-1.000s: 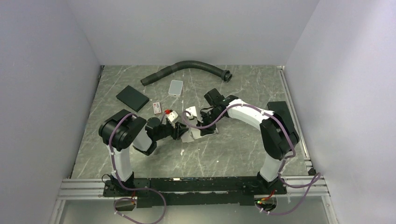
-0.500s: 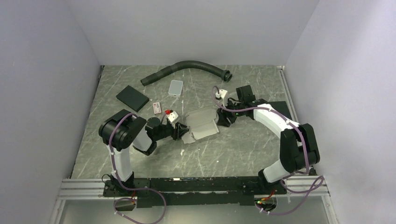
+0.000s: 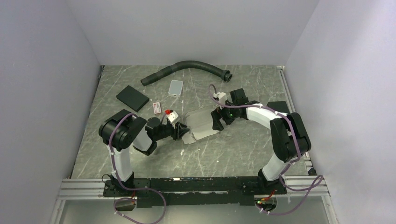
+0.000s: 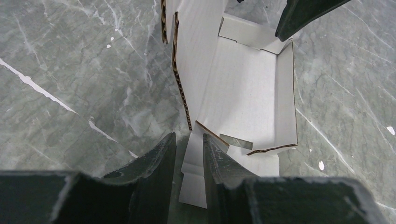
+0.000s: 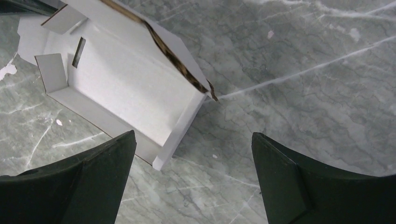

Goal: Fold the paper box
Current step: Fold the paper box at the center of the board.

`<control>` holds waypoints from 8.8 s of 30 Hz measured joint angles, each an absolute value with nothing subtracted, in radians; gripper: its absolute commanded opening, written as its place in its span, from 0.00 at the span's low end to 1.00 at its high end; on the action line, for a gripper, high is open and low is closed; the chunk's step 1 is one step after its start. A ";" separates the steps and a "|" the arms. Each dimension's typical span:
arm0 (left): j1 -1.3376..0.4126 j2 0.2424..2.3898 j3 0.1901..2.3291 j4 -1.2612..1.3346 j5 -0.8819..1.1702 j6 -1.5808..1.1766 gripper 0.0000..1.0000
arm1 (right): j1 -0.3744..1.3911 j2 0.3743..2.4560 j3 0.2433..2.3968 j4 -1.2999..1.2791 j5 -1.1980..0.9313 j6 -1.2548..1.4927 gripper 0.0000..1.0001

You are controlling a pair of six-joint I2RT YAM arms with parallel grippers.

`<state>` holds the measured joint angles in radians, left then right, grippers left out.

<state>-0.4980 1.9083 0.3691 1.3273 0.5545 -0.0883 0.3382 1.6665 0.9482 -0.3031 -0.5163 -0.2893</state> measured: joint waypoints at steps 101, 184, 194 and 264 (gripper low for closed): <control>-0.688 1.895 0.334 1.484 0.411 -0.143 0.00 | 0.398 1.713 0.966 -0.261 -0.476 -0.195 0.00; -0.719 1.555 0.554 0.186 0.203 -1.267 0.06 | 0.343 1.460 0.923 -0.336 -0.668 -0.592 0.81; -0.712 1.572 0.707 -0.019 0.103 -1.111 0.00 | 0.340 1.460 0.923 -0.366 -0.715 -0.617 0.79; -0.419 1.679 0.902 -0.128 0.471 -0.683 0.09 | 0.356 1.713 1.193 -0.513 -0.810 -0.755 0.00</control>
<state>-0.4191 1.6794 0.9024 -0.1284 0.4706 -0.6827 0.3561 1.7126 1.1927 -0.5129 -0.8101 -0.7551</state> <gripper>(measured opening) 0.053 0.030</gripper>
